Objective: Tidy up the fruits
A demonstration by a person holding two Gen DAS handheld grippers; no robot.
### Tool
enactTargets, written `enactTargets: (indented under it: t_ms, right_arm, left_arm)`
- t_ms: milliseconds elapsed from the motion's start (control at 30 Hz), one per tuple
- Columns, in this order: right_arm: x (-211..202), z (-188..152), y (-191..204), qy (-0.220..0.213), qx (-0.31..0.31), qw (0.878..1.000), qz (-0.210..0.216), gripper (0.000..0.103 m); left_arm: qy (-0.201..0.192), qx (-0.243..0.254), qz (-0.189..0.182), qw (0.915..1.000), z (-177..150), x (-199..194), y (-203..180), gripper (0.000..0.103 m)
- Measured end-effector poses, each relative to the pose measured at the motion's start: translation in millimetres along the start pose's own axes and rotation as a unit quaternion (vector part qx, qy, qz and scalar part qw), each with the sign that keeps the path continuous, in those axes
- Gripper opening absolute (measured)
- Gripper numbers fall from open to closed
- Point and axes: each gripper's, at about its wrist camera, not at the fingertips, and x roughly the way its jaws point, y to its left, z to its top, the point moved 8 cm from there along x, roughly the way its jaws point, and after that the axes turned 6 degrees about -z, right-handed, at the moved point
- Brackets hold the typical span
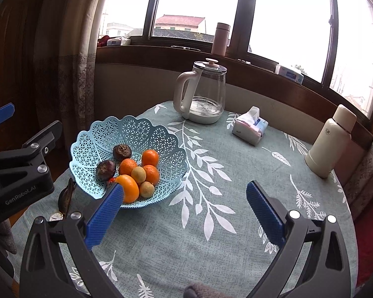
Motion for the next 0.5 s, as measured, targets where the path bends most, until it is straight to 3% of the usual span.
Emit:
enactTargets:
  t_ms: [500]
  right_arm:
    - [-0.6, -2.6, 6.3, 0.000, -0.014, 1.000, 0.002, 0.098]
  left_arm:
    - [-0.002, 0.012, 0.009, 0.9999, 0.4, 0.9, -0.6, 0.100]
